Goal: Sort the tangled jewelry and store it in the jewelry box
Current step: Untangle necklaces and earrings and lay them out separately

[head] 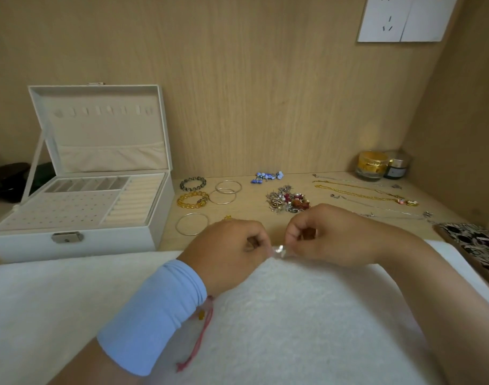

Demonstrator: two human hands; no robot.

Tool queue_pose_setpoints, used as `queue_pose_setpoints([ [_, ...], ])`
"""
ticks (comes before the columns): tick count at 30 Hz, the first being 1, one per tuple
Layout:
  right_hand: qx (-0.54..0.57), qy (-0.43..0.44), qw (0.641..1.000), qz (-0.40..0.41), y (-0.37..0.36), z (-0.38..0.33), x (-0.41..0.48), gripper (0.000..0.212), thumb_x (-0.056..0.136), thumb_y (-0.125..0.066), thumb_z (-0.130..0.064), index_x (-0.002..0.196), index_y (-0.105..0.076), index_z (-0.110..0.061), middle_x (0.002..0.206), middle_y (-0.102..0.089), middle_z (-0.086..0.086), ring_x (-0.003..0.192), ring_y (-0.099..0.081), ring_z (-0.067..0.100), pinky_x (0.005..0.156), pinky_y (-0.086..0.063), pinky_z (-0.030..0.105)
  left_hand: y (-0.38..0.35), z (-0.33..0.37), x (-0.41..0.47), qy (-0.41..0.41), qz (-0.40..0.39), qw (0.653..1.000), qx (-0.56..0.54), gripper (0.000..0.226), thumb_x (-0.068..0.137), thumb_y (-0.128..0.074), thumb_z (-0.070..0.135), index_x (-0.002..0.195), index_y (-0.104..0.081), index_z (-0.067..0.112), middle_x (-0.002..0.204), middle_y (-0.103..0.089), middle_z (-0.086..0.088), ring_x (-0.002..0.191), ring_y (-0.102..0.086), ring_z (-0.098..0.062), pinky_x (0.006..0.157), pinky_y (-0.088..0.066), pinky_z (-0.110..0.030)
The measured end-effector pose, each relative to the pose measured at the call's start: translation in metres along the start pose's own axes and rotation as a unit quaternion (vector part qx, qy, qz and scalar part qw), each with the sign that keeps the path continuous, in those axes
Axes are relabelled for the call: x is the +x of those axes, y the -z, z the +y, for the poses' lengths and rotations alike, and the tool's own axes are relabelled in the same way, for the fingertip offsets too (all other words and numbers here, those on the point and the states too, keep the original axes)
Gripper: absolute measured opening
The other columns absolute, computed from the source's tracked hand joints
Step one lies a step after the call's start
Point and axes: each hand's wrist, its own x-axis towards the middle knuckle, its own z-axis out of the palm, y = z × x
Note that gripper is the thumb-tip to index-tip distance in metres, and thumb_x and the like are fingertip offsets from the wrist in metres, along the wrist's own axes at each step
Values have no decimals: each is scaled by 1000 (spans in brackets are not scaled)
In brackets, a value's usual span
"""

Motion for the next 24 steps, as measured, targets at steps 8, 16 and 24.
queue_pose_setpoints([
  [8, 327, 39, 944, -23, 8, 7, 2, 10, 91, -59, -18, 83, -63, -14, 83, -70, 12, 81, -64, 20, 83, -53, 30, 9, 16, 1, 88, 13, 910, -405, 13, 97, -56, 7, 87, -63, 3, 72, -73, -4, 64, -64, -17, 64, -53, -25],
  [16, 349, 37, 936, -25, 1, 3, 5, 9, 89, -56, -20, 81, -61, -18, 61, -37, 0, 54, -27, 14, 51, -25, 24, 6, 17, 0, 70, 26, 910, -408, 17, 103, -45, 15, 90, -54, 11, 53, -61, -6, 48, -58, -22, 55, -49, -31],
  [24, 283, 63, 956, 32, -4, -12, 2, 16, 92, -64, -26, 90, -74, -13, 66, -61, -3, 48, -40, 1, 46, -28, 16, 5, 18, -2, 28, 34, 938, -343, 13, 103, -46, 18, 92, -51, 14, 43, -55, -5, 35, -50, -23, 44, -43, -29],
])
